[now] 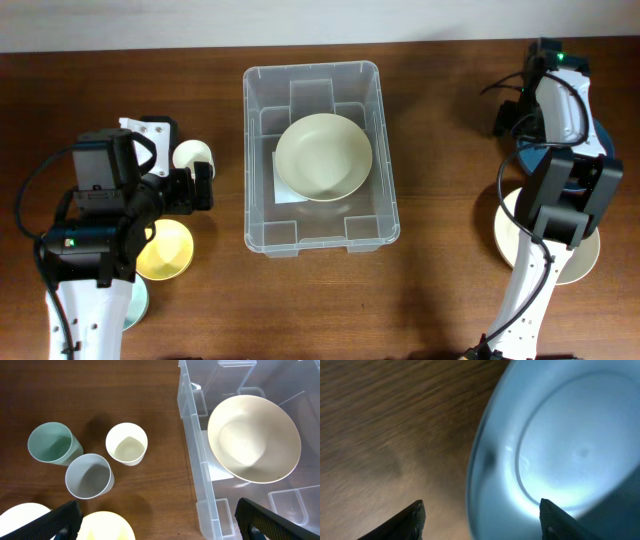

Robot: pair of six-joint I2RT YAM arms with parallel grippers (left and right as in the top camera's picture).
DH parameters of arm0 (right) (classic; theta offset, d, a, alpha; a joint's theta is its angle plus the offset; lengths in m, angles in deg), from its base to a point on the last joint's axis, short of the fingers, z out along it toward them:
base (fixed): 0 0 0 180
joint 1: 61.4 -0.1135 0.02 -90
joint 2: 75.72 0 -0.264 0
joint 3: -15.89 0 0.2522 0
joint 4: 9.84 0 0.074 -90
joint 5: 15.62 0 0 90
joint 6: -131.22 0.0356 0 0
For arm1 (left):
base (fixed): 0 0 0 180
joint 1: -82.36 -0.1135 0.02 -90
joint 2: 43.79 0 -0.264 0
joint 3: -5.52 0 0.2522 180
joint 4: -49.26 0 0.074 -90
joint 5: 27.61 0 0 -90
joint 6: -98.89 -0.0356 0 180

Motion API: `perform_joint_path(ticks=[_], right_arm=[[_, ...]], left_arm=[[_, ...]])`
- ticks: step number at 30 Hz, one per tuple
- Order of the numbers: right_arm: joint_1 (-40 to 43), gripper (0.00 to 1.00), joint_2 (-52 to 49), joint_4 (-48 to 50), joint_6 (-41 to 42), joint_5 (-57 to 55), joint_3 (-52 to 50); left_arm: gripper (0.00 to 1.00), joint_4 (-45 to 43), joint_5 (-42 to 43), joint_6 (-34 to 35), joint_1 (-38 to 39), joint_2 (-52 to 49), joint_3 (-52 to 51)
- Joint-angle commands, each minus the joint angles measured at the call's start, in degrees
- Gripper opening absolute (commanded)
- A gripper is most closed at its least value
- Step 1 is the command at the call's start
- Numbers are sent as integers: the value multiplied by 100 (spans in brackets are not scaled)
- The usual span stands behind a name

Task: Pack container
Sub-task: 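Move the right gripper to the dark blue bowl's rim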

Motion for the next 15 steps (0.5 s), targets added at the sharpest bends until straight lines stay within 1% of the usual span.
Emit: perform_joint_path(ticks=[1,3,7,8,10,11,13,15], right_arm=[[155,65,-144,50,87,-55,-31],[201,60,-179,66,92,-52,-31],[260,43,-184,122,92,-52,-31],[269,40,-184,131,92,-52,-31],[273,31,-184,136,92,-52,-31],[273,28,-184,140,92,-52,-31],[273,25,-184,155,92,-52,-31],[273,18,-184,173,92,-52,-31]], left_arm=[[100,-13,-22,42,-9,-13,111],[100,-13,-22,42,-9,-13,111],[100,-17,-22,42,-9,-13,111],[100,-17,-22,42,-9,-13,111],[100,-15,-22,42,-9,-13,111],[100,-15,-22,42,-9,-13,111],[100,-15,-22,42,-9,-13,111],[100,-15,-22,42,-9,-13,111]])
